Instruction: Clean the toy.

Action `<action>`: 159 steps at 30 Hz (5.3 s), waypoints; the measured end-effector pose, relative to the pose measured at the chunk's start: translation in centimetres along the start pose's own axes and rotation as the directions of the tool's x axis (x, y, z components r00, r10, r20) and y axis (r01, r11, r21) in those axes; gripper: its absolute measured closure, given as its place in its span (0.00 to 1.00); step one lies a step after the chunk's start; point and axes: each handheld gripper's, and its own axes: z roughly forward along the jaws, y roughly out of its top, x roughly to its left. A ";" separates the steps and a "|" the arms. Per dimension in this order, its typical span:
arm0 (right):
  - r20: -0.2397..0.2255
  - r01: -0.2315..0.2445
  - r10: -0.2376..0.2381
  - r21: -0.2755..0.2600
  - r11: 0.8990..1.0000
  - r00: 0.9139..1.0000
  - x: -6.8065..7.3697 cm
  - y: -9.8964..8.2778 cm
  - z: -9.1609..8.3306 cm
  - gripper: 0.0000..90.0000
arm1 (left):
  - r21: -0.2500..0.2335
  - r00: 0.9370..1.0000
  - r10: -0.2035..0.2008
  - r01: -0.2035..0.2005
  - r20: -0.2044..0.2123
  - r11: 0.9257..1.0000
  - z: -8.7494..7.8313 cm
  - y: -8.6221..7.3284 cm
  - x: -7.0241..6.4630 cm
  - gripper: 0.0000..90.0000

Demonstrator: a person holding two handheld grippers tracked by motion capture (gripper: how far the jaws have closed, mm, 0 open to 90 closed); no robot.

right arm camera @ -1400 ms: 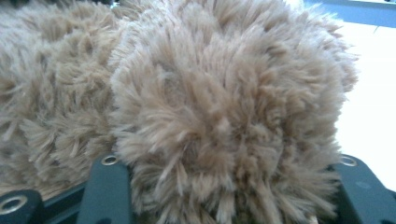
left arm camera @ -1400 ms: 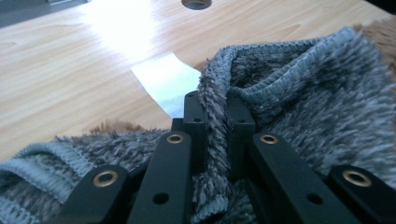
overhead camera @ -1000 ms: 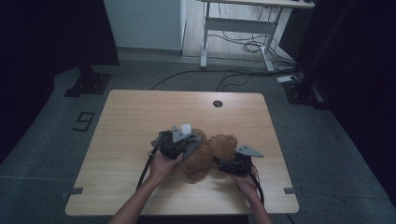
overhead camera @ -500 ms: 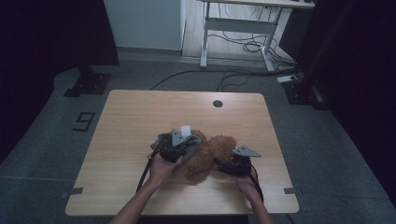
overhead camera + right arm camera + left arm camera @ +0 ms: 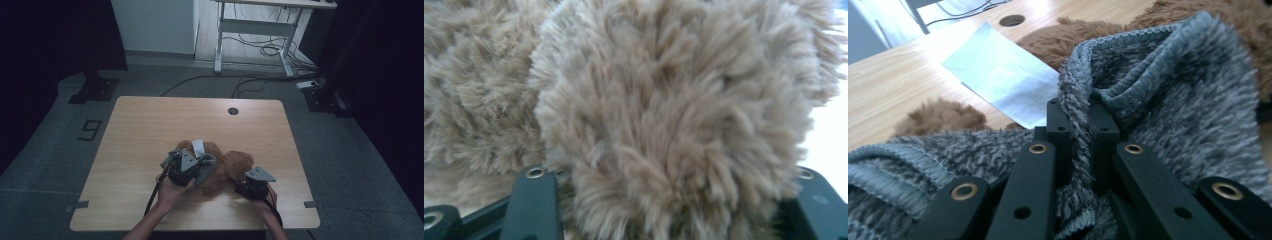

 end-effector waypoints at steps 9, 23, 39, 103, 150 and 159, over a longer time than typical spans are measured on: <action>-0.001 0.036 -0.036 -0.026 0.999 0.999 0.1 -0.9 -0.6 0.48 | -0.024 0.995 -0.028 0.030 0.097 0.999 -0.6 5.6 -0.6 0.92; 0.019 0.077 -0.077 -0.032 0.996 0.997 0.6 -1.3 -0.8 0.47 | 0.136 0.988 -0.003 -0.018 0.154 0.990 8.7 9.2 -5.5 0.91; 0.022 0.078 -0.077 -0.041 0.996 0.997 0.7 -1.2 -0.8 0.47 | 0.184 0.993 -0.101 0.110 -0.061 0.977 1.7 3.9 5.4 0.91; 0.216 -0.016 0.033 -0.079 0.997 0.976 0.1 1.3 3.5 0.53 | 0.128 0.989 -0.143 0.145 -0.026 0.981 1.7 5.6 7.0 0.90; -0.116 -0.157 0.150 -0.051 0.986 0.982 -3.9 1.9 0.4 0.23 | -0.012 0.990 -0.087 0.089 0.112 0.996 0.8 -0.2 1.1 0.92; -0.076 -0.083 0.079 -0.045 0.996 0.994 -3.2 -0.5 -0.3 0.49 | -0.040 0.974 -0.112 0.122 0.197 0.992 -1.1 3.2 0.1 0.91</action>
